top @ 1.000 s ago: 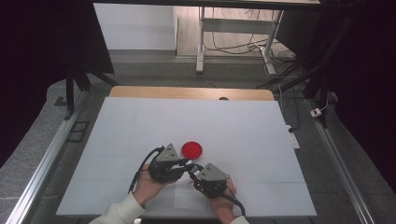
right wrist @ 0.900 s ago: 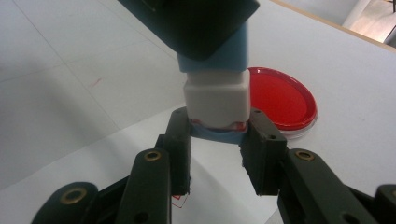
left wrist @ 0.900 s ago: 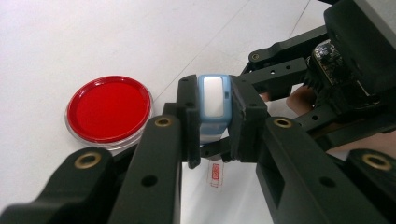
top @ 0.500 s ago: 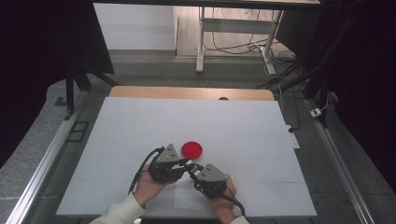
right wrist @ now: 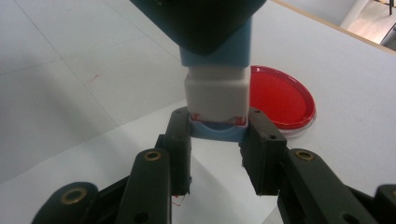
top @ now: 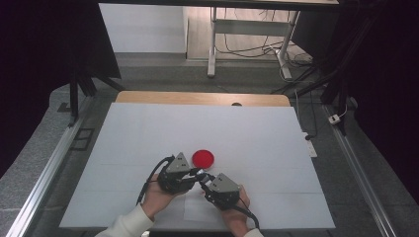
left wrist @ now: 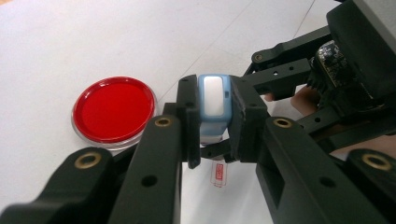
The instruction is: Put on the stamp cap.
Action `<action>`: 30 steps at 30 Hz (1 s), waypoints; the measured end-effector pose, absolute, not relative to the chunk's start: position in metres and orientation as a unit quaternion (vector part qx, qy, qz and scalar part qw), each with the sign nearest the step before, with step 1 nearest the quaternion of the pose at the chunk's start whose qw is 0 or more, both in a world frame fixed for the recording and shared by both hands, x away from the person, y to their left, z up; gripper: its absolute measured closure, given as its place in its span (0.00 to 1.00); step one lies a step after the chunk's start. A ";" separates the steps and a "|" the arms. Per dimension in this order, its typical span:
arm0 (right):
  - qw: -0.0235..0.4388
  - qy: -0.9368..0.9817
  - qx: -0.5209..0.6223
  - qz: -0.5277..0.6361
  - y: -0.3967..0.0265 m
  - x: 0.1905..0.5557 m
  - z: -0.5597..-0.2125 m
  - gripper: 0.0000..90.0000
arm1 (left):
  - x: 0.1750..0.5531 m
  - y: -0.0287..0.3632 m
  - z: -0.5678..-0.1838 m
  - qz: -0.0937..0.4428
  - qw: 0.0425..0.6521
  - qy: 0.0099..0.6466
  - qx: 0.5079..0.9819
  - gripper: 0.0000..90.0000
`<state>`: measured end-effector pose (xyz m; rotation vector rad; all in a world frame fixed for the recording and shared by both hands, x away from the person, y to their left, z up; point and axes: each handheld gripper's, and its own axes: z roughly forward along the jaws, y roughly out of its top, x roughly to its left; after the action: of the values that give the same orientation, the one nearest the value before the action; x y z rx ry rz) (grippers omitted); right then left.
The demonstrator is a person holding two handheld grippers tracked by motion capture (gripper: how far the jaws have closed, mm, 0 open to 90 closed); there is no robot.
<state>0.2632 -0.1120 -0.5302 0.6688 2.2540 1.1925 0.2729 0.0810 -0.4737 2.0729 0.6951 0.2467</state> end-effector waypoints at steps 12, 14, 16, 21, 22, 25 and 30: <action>0.257 0.827 0.246 0.435 -0.111 0.262 -0.531 0.71 | 0.275 0.082 -0.476 0.093 0.451 0.285 0.841 0.84; 0.256 0.827 0.244 0.436 -0.111 0.262 -0.531 0.72 | 0.275 0.083 -0.475 0.090 0.452 0.286 0.840 0.84; 0.257 0.827 0.243 0.438 -0.111 0.262 -0.531 0.72 | 0.276 0.084 -0.475 0.086 0.455 0.288 0.838 0.84; 0.261 0.825 0.239 0.440 -0.112 0.261 -0.530 0.72 | 0.277 0.085 -0.475 0.075 0.459 0.291 0.836 0.84; 0.262 0.825 0.237 0.440 -0.112 0.261 -0.530 0.72 | 0.277 0.086 -0.475 0.073 0.459 0.292 0.836 0.84; 0.267 0.824 0.234 0.441 -0.112 0.260 -0.531 0.72 | 0.278 0.087 -0.475 0.067 0.462 0.293 0.835 0.85; 0.272 0.822 0.229 0.446 -0.113 0.259 -0.530 0.72 | 0.281 0.091 -0.475 0.045 0.475 0.303 0.825 0.85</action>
<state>0.2589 -0.1126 -0.5300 0.6154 2.2112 1.1995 0.2807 0.0912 -0.4747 2.0178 0.7404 0.1088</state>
